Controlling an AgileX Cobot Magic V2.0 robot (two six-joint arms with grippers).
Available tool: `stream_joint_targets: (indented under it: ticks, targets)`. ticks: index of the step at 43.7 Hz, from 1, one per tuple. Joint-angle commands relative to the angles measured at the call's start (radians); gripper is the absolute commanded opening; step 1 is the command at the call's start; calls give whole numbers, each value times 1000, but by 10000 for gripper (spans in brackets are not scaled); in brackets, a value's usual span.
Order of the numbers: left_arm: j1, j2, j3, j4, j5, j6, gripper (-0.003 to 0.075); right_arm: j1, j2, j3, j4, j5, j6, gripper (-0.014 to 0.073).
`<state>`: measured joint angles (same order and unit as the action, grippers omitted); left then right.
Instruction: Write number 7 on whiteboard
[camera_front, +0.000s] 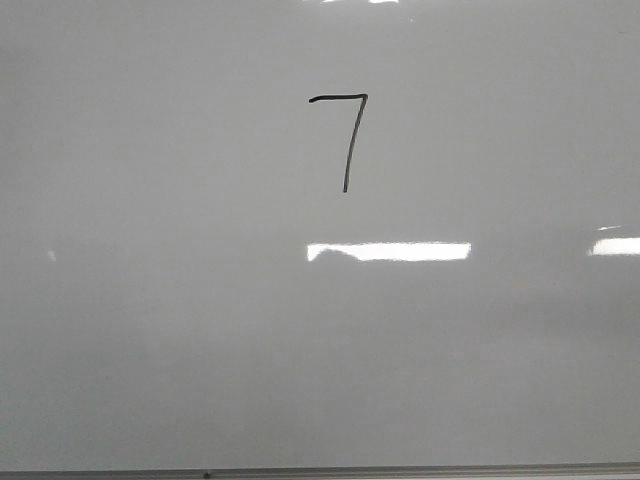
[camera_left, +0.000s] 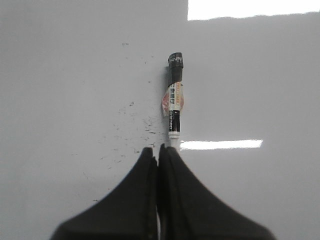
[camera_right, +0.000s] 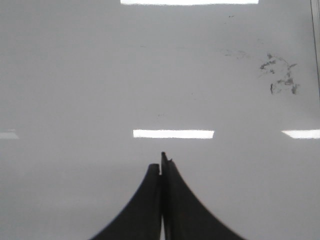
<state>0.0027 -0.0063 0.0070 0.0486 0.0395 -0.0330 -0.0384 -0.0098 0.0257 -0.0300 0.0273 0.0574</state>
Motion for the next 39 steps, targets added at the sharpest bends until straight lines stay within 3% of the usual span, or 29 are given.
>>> stream_joint_targets:
  ticks: [1, 39]
  targets:
    - [1, -12, 12, -9, -88, -3, -21, -5, -18, -2, -10, -96, 2, -67]
    - [1, -12, 12, -9, -88, -3, -21, 25, -20, -2, 67, -124, -57, -67]
